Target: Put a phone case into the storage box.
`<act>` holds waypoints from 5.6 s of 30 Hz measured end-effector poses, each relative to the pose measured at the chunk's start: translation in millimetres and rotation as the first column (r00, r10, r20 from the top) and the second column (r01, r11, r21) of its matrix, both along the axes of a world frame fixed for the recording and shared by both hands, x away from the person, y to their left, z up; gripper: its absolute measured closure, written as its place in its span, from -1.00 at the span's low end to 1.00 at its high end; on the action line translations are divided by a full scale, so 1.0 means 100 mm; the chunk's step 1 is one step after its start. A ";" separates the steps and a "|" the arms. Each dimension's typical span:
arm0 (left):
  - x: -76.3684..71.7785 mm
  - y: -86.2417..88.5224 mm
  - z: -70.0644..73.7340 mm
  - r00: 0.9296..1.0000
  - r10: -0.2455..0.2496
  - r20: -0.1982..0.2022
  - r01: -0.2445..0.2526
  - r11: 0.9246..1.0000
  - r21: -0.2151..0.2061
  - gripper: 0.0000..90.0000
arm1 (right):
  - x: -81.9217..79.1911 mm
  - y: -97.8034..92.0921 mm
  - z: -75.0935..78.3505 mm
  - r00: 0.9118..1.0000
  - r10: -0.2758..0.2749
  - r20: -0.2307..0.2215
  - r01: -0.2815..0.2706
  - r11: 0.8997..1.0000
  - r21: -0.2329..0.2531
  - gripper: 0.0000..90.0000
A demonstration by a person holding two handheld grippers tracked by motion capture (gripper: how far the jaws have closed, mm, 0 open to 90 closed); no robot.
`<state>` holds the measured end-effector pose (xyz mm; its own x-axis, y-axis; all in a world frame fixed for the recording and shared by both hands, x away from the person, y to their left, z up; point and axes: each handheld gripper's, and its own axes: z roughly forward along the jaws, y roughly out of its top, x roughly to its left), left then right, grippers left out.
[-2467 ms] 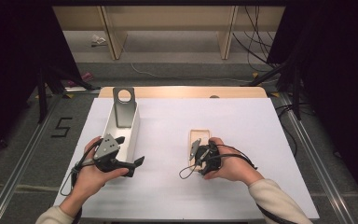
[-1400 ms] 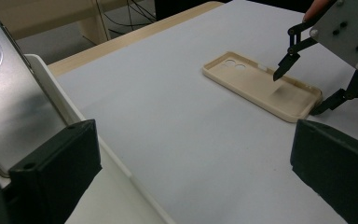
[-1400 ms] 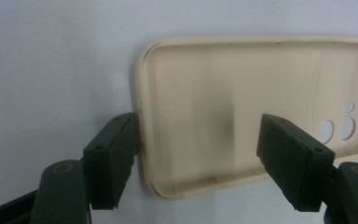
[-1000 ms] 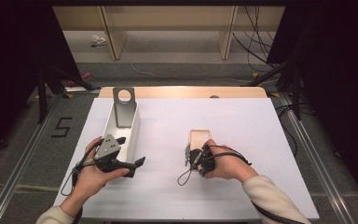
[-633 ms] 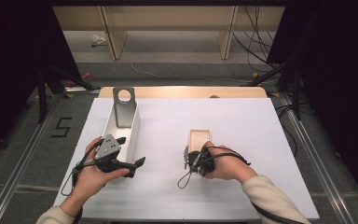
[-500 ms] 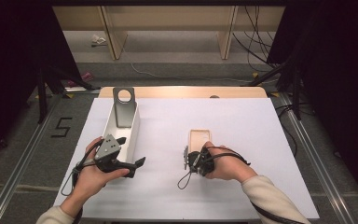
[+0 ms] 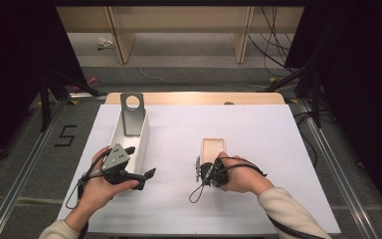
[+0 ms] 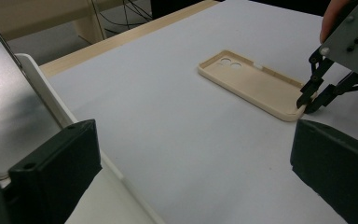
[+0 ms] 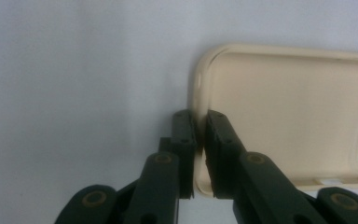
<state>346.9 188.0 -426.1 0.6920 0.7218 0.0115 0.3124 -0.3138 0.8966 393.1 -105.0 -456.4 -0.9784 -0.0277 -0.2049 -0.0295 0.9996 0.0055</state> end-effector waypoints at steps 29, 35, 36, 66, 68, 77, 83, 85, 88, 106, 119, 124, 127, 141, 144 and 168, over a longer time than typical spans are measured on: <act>0.00 0.01 0.01 1.000 0.004 -0.002 -0.004 1.000 -0.012 -0.93 | -0.01 -0.12 0.05 0.999 -0.030 0.016 0.029 0.994 0.105 0.94; -0.01 0.01 0.02 1.000 0.005 -0.005 -0.005 1.000 -0.016 -0.89 | -0.03 -0.23 0.15 0.997 -0.046 0.058 0.034 0.981 0.190 0.95; -0.01 0.01 0.02 1.000 0.006 -0.004 -0.006 1.000 -0.015 -0.89 | -0.03 -0.25 0.17 0.997 -0.052 0.056 0.040 0.979 0.201 0.95; 0.31 -0.33 0.44 0.999 0.020 -0.040 -0.021 1.000 -0.015 -0.66 | -0.26 -0.33 0.38 0.995 -0.048 0.091 0.000 0.884 0.467 0.95; 0.35 -0.39 0.47 0.999 0.009 -0.045 -0.009 1.000 -0.002 -0.66 | -0.27 -0.32 0.39 0.995 -0.042 0.090 -0.005 0.883 0.469 0.95; 0.47 -0.61 0.54 0.998 -0.016 -0.060 0.017 1.000 0.021 -0.64 | -0.32 -0.27 0.41 0.995 -0.036 0.089 -0.011 0.878 0.479 0.95; 0.54 -0.70 0.55 0.997 -0.021 -0.072 0.023 0.999 0.026 -0.64 | -0.35 -0.22 0.42 0.995 -0.025 0.100 -0.027 0.874 0.486 0.95; 0.56 -0.73 0.54 0.996 -0.023 -0.081 0.026 0.999 0.026 -0.64 | -0.36 -0.21 0.43 0.995 -0.024 0.101 -0.028 0.875 0.484 0.95; 0.59 -0.77 0.54 0.995 -0.026 -0.097 0.029 0.999 0.028 -0.64 | -0.37 -0.20 0.43 0.995 -0.023 0.093 -0.025 0.870 0.492 0.95; 0.75 -1.04 0.55 0.992 -0.039 -0.123 0.042 0.999 0.024 -0.59 | -0.38 -0.17 0.45 0.995 -0.020 0.100 -0.033 0.866 0.499 0.95; 0.89 -1.17 0.53 0.988 -0.028 -0.152 0.032 0.999 0.023 -0.52 | -0.39 -0.16 0.46 0.994 -0.014 0.105 -0.041 0.863 0.504 0.95; 0.93 -1.22 0.52 0.986 -0.014 -0.167 0.018 1.000 0.022 -0.44 | -0.40 -0.16 0.48 0.994 -0.015 0.106 -0.041 0.862 0.505 0.95; 0.96 -1.24 0.51 0.984 -0.002 -0.177 0.007 1.000 0.027 -0.39 | -0.40 -0.16 0.48 0.994 -0.017 0.109 -0.041 0.861 0.507 0.95; 1.09 -1.31 0.46 0.967 0.054 -0.250 -0.048 0.998 0.031 0.04 | -0.41 -0.15 0.49 0.993 -0.017 0.121 -0.048 0.859 0.510 0.95; 1.10 -1.31 0.46 0.964 0.062 -0.258 -0.056 0.998 0.028 0.13 | -0.41 -0.15 0.49 0.992 -0.017 0.126 -0.050 0.861 0.506 0.95; 1.07 -1.32 0.53 0.936 0.087 -0.342 -0.117 0.991 -0.067 0.69 | -0.42 -0.11 0.44 0.992 -0.005 0.129 -0.058 0.874 0.483 0.96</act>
